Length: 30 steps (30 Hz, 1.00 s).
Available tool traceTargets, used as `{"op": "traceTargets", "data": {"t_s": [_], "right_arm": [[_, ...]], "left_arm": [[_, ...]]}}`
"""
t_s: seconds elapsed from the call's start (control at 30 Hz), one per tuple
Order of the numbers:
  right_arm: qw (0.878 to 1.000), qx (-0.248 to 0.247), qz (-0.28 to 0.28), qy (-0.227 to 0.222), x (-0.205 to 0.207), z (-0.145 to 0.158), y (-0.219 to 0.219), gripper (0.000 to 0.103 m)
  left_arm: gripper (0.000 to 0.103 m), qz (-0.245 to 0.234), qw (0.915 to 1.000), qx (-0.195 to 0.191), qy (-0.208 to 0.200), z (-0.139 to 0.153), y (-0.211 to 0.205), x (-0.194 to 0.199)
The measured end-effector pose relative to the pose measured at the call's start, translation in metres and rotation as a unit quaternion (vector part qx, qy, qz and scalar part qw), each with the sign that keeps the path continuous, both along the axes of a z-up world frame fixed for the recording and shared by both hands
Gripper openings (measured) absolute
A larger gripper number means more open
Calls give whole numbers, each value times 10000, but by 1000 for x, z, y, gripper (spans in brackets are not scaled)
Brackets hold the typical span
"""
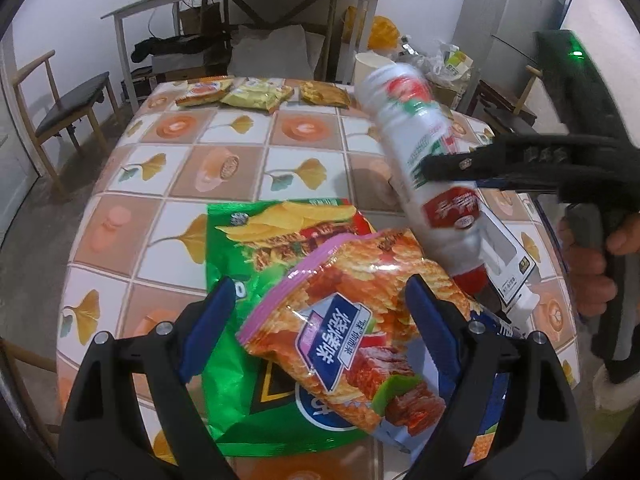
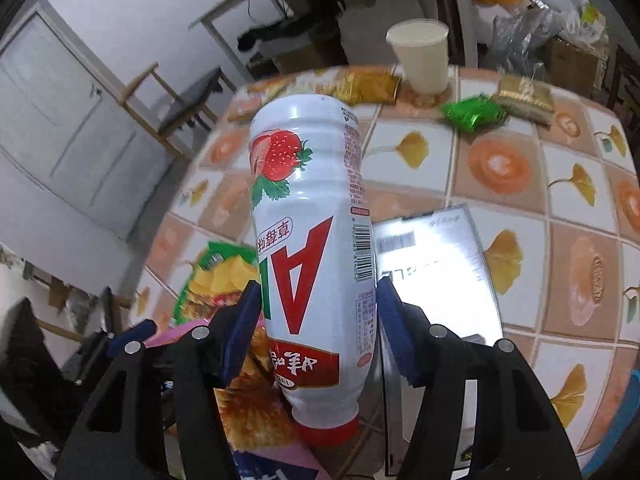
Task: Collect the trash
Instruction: 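Grasp the white drink bottle with the right tool and lift it, then grasp the white CABLE box with the left tool while the right tool holds the bottle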
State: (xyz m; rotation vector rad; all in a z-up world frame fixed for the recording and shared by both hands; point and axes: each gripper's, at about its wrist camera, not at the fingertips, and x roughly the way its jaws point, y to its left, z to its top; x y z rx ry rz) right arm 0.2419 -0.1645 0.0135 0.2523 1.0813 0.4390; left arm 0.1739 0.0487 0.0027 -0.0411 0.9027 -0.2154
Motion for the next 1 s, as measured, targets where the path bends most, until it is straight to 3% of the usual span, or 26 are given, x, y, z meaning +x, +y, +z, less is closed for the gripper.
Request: {"op": "traceTargets", "data": {"t_s": [0.23,0.43,0.5,0.67,0.77,0.87,1.0], "right_arm": [[9965,361,-407,-632,-26,46,-48,58],[9917,282,-788,-973,-76,76,-109,58],[9911,279,-899,-940,-93,80,-131,58],[9913,382,-1152,-506,-126,63,-173,58],[9899,512,-1295,-257,-137,43,-186,58],[9857,806,-1478,-60,-146,22,-195,58],[9833,805,-1630,28,-154,4,-195,58]], "left_arm": [[83,202,9983,-119,-529,41,12,-2],[83,-358,9957,-675,-517,77,-6,8],[83,-583,9941,-870,-291,81,-17,15],[83,-1131,9777,-1460,1004,69,-60,60],[82,-1089,9714,-1439,1546,54,-87,89],[82,-868,9680,-1132,2063,30,-114,118],[82,-385,9462,-1003,3051,-11,-135,147]]}}
